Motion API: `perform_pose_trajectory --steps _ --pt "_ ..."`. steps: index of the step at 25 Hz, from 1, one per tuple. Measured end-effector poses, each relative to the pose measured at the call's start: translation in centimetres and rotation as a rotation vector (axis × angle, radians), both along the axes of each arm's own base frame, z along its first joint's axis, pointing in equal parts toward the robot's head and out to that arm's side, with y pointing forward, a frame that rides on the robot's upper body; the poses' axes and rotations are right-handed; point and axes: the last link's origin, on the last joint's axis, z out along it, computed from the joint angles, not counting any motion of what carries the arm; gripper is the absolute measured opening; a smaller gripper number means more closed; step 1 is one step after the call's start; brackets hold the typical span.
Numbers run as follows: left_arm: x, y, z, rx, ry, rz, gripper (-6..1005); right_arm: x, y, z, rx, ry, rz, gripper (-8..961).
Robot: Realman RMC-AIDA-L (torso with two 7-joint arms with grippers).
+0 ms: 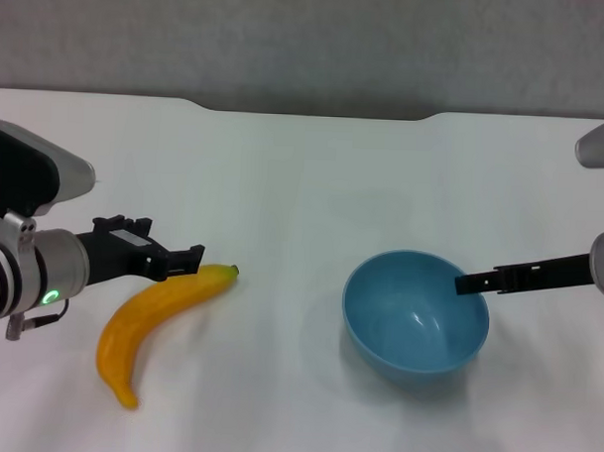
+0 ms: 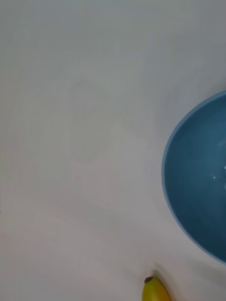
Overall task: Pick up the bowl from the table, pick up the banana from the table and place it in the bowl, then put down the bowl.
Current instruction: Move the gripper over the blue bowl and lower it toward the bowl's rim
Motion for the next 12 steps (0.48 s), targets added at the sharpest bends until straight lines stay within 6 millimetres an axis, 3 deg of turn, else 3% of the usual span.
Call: perform_pose_trajectory --steps 12 --pt "-0.20 0.09 -0.28 0.013 -0.020 0.018 893 0.64 0.33 -1.03 0.004 -0.013 -0.018 863"
